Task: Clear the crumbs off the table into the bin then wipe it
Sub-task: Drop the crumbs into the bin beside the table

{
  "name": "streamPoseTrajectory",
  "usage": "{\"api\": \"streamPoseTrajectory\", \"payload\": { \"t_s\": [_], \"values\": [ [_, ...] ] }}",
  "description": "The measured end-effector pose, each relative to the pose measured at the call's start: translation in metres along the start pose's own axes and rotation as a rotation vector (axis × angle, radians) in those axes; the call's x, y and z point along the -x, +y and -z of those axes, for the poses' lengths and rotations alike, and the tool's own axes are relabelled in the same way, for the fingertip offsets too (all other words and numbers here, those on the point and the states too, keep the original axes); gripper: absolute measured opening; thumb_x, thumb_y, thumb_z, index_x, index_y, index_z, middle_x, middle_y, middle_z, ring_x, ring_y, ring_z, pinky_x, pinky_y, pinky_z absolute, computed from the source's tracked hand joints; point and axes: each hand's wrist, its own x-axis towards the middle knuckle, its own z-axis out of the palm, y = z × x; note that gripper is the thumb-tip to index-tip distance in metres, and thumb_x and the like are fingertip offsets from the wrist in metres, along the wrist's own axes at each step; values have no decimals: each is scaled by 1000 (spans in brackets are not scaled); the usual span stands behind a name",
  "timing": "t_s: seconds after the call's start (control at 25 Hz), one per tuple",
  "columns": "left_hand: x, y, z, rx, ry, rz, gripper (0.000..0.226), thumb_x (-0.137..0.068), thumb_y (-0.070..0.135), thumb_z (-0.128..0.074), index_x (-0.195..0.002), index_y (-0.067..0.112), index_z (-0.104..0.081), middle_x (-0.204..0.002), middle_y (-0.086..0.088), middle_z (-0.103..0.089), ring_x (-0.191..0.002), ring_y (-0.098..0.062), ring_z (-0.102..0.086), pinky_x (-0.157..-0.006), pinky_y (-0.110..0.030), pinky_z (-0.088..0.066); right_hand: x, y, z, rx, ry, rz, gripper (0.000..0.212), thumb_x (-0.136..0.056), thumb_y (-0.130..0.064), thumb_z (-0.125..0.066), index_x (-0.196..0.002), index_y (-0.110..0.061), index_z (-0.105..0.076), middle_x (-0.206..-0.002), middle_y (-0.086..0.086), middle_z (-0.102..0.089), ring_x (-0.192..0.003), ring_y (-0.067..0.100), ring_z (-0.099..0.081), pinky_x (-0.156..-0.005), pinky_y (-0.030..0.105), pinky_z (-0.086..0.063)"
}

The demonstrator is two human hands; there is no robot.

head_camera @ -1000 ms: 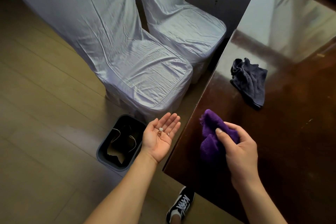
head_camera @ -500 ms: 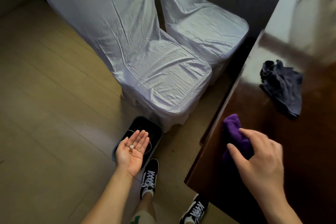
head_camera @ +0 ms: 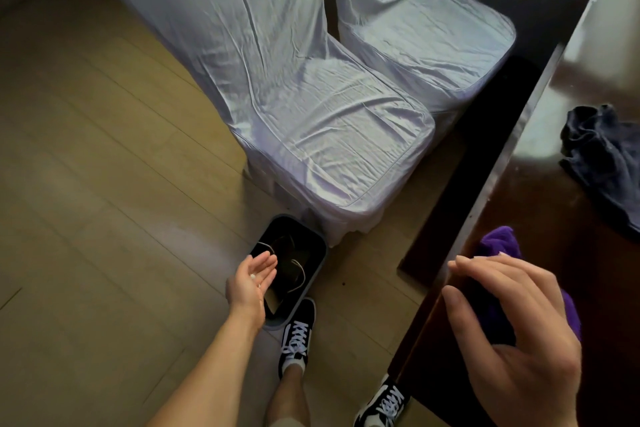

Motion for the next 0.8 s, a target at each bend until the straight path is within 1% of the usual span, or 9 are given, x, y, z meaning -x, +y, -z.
{"api": "streamPoseTrajectory", "payload": {
  "t_s": [0.08, 0.2, 0.36, 0.44, 0.56, 0.6, 0.68, 0.76, 0.8],
  "values": [
    [-3, -5, -6, -217, 20, -89, 38, -100, 26, -41, -120, 2, -63, -120, -14, -67, -115, -21, -61, -100, -32, -44, -1, 2, -1, -52, -3, -5, 27, -87, -21, -67, -112, -11, -65, -105, -4, -69, -103, 24, -64, -96, 41, -50],
    [-6, -4, -14, -364, 58, -143, 38, -95, 38, -48, -121, 18, -66, -120, 2, -66, -107, -9, -60, -86, -23, -44, 1, 7, 2, -113, 10, -42, 29, -89, -19, -67, -117, -14, -63, -106, -6, -70, -105, 20, -66, -97, 42, -51],
    [-14, -3, -17, -543, 65, -200, 43, -98, 40, -41, -131, 21, -60, -131, 5, -61, -121, -13, -53, -98, -26, -37, 6, 14, 7, -173, 58, -97, 32, -92, -17, -66, -123, -11, -64, -106, -1, -71, -102, 27, -69, -92, 48, -53],
    [-16, -3, -17, -600, 56, -270, 40, -101, 32, -38, -134, 18, -56, -133, 2, -61, -120, -12, -53, -95, -21, -36, 8, 15, 9, -195, 74, -108, 33, -92, -17, -65, -125, -10, -63, -105, 2, -72, -100, 29, -69, -88, 47, -54],
    [-20, -4, -18, -669, 75, -324, 36, -102, 17, -38, -133, 20, -55, -123, 3, -65, -116, -12, -57, -89, -20, -38, 8, 13, 9, -201, 69, -100, 32, -93, -17, -65, -124, -12, -63, -105, 0, -72, -100, 28, -69, -87, 47, -54],
    [-21, -5, -18, -663, 66, -319, 40, -100, 6, -37, -133, 20, -55, -122, 3, -65, -119, -15, -57, -90, -22, -39, 8, 11, 10, -202, 64, -97, 31, -93, -17, -65, -124, -13, -63, -105, -1, -72, -100, 28, -69, -87, 49, -54],
    [-23, -6, -19, -625, 35, -295, 62, -88, -16, -32, -133, 19, -55, -127, -3, -61, -125, -19, -54, -96, -24, -40, 6, 9, 9, -216, 64, -88, 30, -92, -16, -65, -122, -15, -64, -105, -3, -72, -100, 28, -69, -87, 51, -54],
    [-22, -2, -21, -585, 27, -276, 79, -75, -26, -29, -134, 20, -54, -137, -4, -55, -131, -16, -48, -101, -27, -41, 5, 7, 8, -232, 60, -73, 29, -92, -17, -65, -121, -18, -64, -105, -5, -72, -100, 29, -69, -86, 52, -53],
    [-20, 0, -23, -563, 29, -272, 83, -72, -27, -29, -135, 21, -53, -139, -3, -53, -132, -14, -46, -98, -26, -45, 5, 7, 8, -234, 56, -64, 29, -92, -16, -66, -121, -20, -64, -106, -7, -71, -99, 28, -69, -87, 52, -53]
  ]
}}
